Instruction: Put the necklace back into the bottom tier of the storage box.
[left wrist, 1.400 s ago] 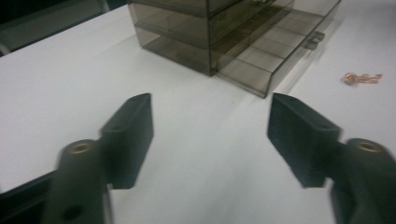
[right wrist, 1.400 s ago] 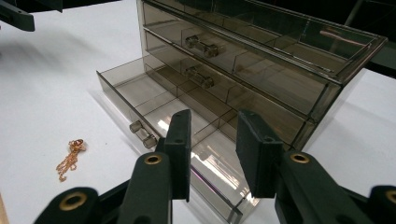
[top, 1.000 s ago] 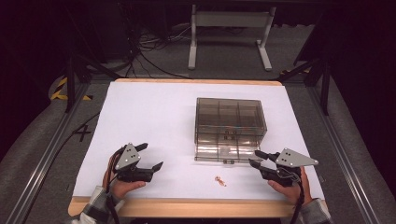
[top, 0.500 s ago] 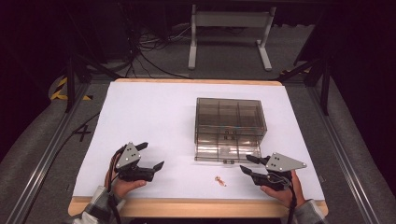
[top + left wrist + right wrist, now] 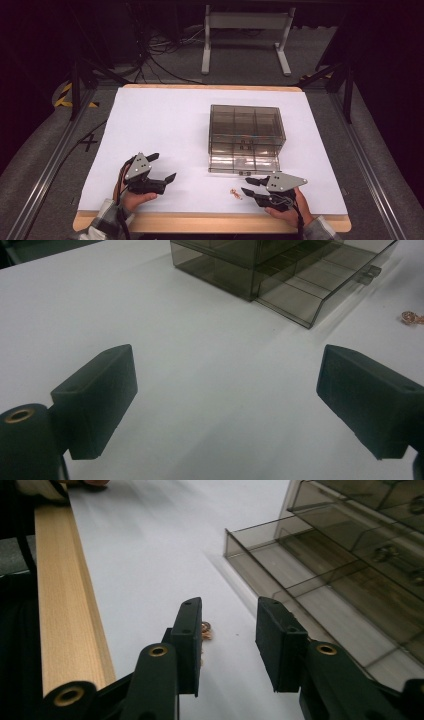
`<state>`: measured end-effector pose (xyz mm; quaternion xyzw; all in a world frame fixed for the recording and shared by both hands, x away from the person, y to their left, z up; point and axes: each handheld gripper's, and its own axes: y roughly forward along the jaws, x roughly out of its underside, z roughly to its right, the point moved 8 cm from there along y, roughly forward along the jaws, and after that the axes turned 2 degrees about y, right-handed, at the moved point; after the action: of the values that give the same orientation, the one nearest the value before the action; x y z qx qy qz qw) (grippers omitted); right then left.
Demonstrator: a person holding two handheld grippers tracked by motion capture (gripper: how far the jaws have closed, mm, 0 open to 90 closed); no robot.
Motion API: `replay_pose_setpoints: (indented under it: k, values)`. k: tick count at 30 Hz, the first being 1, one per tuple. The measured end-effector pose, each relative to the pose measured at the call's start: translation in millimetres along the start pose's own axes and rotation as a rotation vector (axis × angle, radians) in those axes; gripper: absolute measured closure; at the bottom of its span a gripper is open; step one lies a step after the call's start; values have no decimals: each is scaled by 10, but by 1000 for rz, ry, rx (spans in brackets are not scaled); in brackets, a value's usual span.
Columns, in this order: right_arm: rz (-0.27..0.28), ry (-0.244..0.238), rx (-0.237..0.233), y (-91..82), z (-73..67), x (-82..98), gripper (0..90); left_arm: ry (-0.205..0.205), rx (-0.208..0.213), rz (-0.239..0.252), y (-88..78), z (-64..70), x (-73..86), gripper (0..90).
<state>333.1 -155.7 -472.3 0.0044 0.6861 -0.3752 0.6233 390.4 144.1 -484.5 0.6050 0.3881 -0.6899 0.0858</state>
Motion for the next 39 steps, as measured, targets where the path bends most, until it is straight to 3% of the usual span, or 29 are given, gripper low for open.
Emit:
replay_pose_setpoints:
  k: [10,15,19,24,28,34,39]
  values:
    - [-57,-2,-54,220,-135,41,670,6,7,1,11,6,0,102]
    - [-90,-7,-56,310,-159,77,673,7,10,1,22,12,4,104]
    - [-111,10,-54,351,-141,86,681,-2,14,-4,36,30,15,105]
    - [-176,36,-63,415,-135,122,667,2,11,-8,49,32,20,113]
    - [-173,67,-57,422,-104,119,720,9,16,-14,65,46,26,122]
    - [-177,49,-28,432,-109,111,793,14,24,-17,69,60,27,134]
    - [-179,46,-21,435,-111,109,794,13,24,-18,68,58,28,136]
